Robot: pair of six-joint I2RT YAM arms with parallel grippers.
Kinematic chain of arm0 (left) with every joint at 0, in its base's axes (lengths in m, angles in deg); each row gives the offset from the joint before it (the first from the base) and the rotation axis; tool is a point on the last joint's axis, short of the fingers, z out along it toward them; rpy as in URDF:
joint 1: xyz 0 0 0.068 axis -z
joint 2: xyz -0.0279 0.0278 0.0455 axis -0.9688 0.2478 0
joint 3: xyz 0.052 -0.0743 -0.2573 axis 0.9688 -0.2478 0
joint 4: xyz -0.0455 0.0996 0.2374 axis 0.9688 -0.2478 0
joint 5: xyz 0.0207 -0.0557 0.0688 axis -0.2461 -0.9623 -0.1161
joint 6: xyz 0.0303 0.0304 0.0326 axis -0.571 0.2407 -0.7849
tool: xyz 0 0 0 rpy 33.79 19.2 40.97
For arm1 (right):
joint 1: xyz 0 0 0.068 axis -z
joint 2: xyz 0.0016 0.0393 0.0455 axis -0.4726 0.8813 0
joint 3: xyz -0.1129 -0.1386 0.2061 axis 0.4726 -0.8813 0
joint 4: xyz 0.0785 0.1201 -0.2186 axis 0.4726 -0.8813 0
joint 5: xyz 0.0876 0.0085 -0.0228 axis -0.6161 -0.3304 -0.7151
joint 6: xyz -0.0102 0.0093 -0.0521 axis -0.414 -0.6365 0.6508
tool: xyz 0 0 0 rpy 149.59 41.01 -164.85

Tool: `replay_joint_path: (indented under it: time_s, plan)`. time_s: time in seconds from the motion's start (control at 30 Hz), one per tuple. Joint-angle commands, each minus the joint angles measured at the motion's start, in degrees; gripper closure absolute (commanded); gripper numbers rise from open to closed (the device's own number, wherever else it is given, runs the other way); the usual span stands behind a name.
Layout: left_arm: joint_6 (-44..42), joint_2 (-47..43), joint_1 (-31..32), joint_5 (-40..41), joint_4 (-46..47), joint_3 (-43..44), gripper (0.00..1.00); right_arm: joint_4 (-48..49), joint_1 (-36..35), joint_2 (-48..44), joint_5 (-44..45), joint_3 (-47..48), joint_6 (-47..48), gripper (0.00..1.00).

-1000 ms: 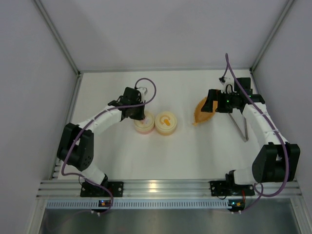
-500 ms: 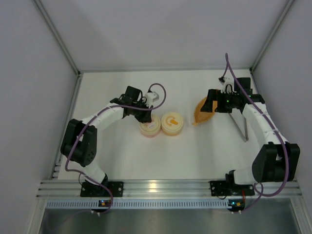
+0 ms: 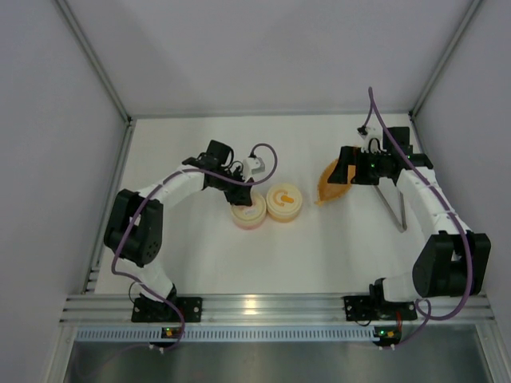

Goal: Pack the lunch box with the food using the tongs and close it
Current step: Close the box lid on the packing box.

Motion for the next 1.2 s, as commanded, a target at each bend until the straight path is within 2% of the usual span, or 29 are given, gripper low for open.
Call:
replay_joint_path:
  time_s: [0.0,0.07,0.17,0.27,0.3,0.4,0.53,0.67,0.8,0.83,0.93,0.97,1.0,1.07,1.1,1.17]
  plan:
    - [-3.18,4.89,0.56,-0.94,-9.97,-2.62,0.79,1.39,0.36,0.24,-0.99,2.71,0.52,0.01]
    - [-3.09,4.45,0.29,-0.5,-9.88,-2.26,0.65,1.3,0.27,0.33,-1.16,2.63,0.52,0.01]
    - [-2.13,2.87,-0.14,-0.06,-9.36,-1.82,0.5,1.56,0.36,0.42,-1.69,2.28,0.17,0.01]
    - [-1.34,0.85,-0.41,0.21,-9.0,-1.12,0.41,1.65,0.36,0.24,-2.04,2.19,0.08,0.01]
    - [-0.81,-0.2,-0.5,0.12,-9.0,-0.86,0.29,1.82,0.36,0.24,-2.13,2.28,0.08,0.01]
    - [0.94,-2.57,-0.85,-0.58,-9.35,1.08,0.11,1.82,0.36,-0.02,-2.48,2.19,-0.01,0.01]
    - [5.07,-7.23,-1.2,0.2,-6.99,2.31,0.07,2.0,0.36,-0.29,-2.57,1.93,-0.19,0.01]
    - [10.43,-11.88,-1.81,0.82,-3.47,2.49,0.07,2.7,0.36,-0.73,-2.66,1.14,-0.71,0.01]
    - [12.46,-14.44,-2.25,-0.85,-3.99,2.92,0.07,2.62,0.36,-1.25,-2.57,0.78,-0.45,0.01]
    - [12.55,-14.62,-2.34,-2.42,-4.6,3.53,0.09,2.7,0.44,-1.26,-2.57,0.87,-0.36,0.01]
    - [12.38,-13.92,-3.05,-8.03,-9.52,5.29,0.24,2.62,0.36,-1.17,-2.57,0.96,-0.36,0.01]
    - [12.12,-13.22,-3.05,-9.36,-10.57,5.65,0.32,2.62,0.36,-1.08,-2.66,0.87,-0.36,0.01]
    - [12.29,-12.78,-3.05,-10.33,-12.06,5.74,0.48,2.79,0.36,-0.99,-2.75,0.78,-0.45,0.01]
    - [13.52,-11.03,-3.05,-10.96,-12.25,5.47,0.63,3.06,0.36,-0.73,-2.92,0.7,-0.63,0.01]
    - [13.17,-10.32,-3.05,-10.96,-13.12,5.56,0.78,3.06,0.36,-0.55,-3.1,0.78,-0.63,0.01]
    - [13.17,-8.04,-3.05,-11.05,-13.83,5.3,0.87,3.06,0.36,-0.46,-3.18,1.04,-0.63,0.01]
